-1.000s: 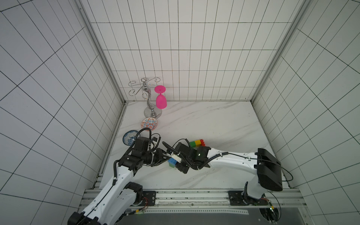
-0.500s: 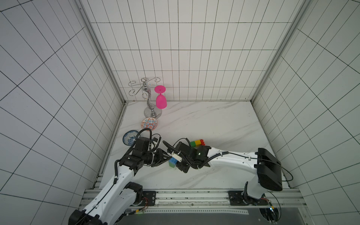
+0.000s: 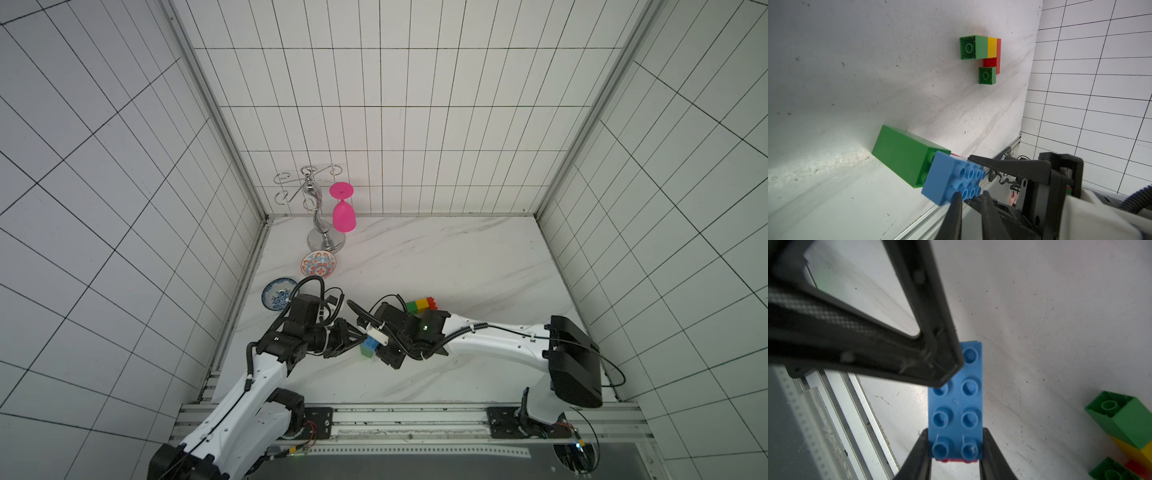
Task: Assemble the letter r with lego
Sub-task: Assemble the lego brick with the lego brick.
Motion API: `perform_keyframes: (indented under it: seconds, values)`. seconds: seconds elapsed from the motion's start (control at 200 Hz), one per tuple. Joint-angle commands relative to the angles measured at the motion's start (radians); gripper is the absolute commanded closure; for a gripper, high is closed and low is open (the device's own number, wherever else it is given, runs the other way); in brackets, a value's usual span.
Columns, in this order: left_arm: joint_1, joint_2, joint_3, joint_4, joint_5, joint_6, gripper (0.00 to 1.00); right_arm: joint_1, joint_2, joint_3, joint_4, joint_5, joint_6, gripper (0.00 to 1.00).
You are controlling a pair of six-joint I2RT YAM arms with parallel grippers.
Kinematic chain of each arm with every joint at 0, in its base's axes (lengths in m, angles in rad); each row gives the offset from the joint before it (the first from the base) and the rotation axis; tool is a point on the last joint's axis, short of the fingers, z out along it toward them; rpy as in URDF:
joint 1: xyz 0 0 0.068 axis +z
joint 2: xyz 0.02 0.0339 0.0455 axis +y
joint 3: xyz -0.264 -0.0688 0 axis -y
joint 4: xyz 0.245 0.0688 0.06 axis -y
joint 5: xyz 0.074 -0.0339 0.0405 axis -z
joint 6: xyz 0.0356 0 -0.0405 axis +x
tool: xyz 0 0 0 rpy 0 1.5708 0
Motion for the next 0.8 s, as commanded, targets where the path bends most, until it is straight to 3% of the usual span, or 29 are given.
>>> perform_keyframes:
  seconds: [0.0,0.795]
  values:
    - [0.004,0.005,-0.005,0.050,0.017,-0.017,0.82,-0.009,0.017,0.046,-0.019,-0.012,-0.022,1.00]
    - [0.004,0.042,-0.043,0.085,0.034,-0.020,0.92,-0.011,0.018,0.048,-0.029,-0.001,-0.012,1.00]
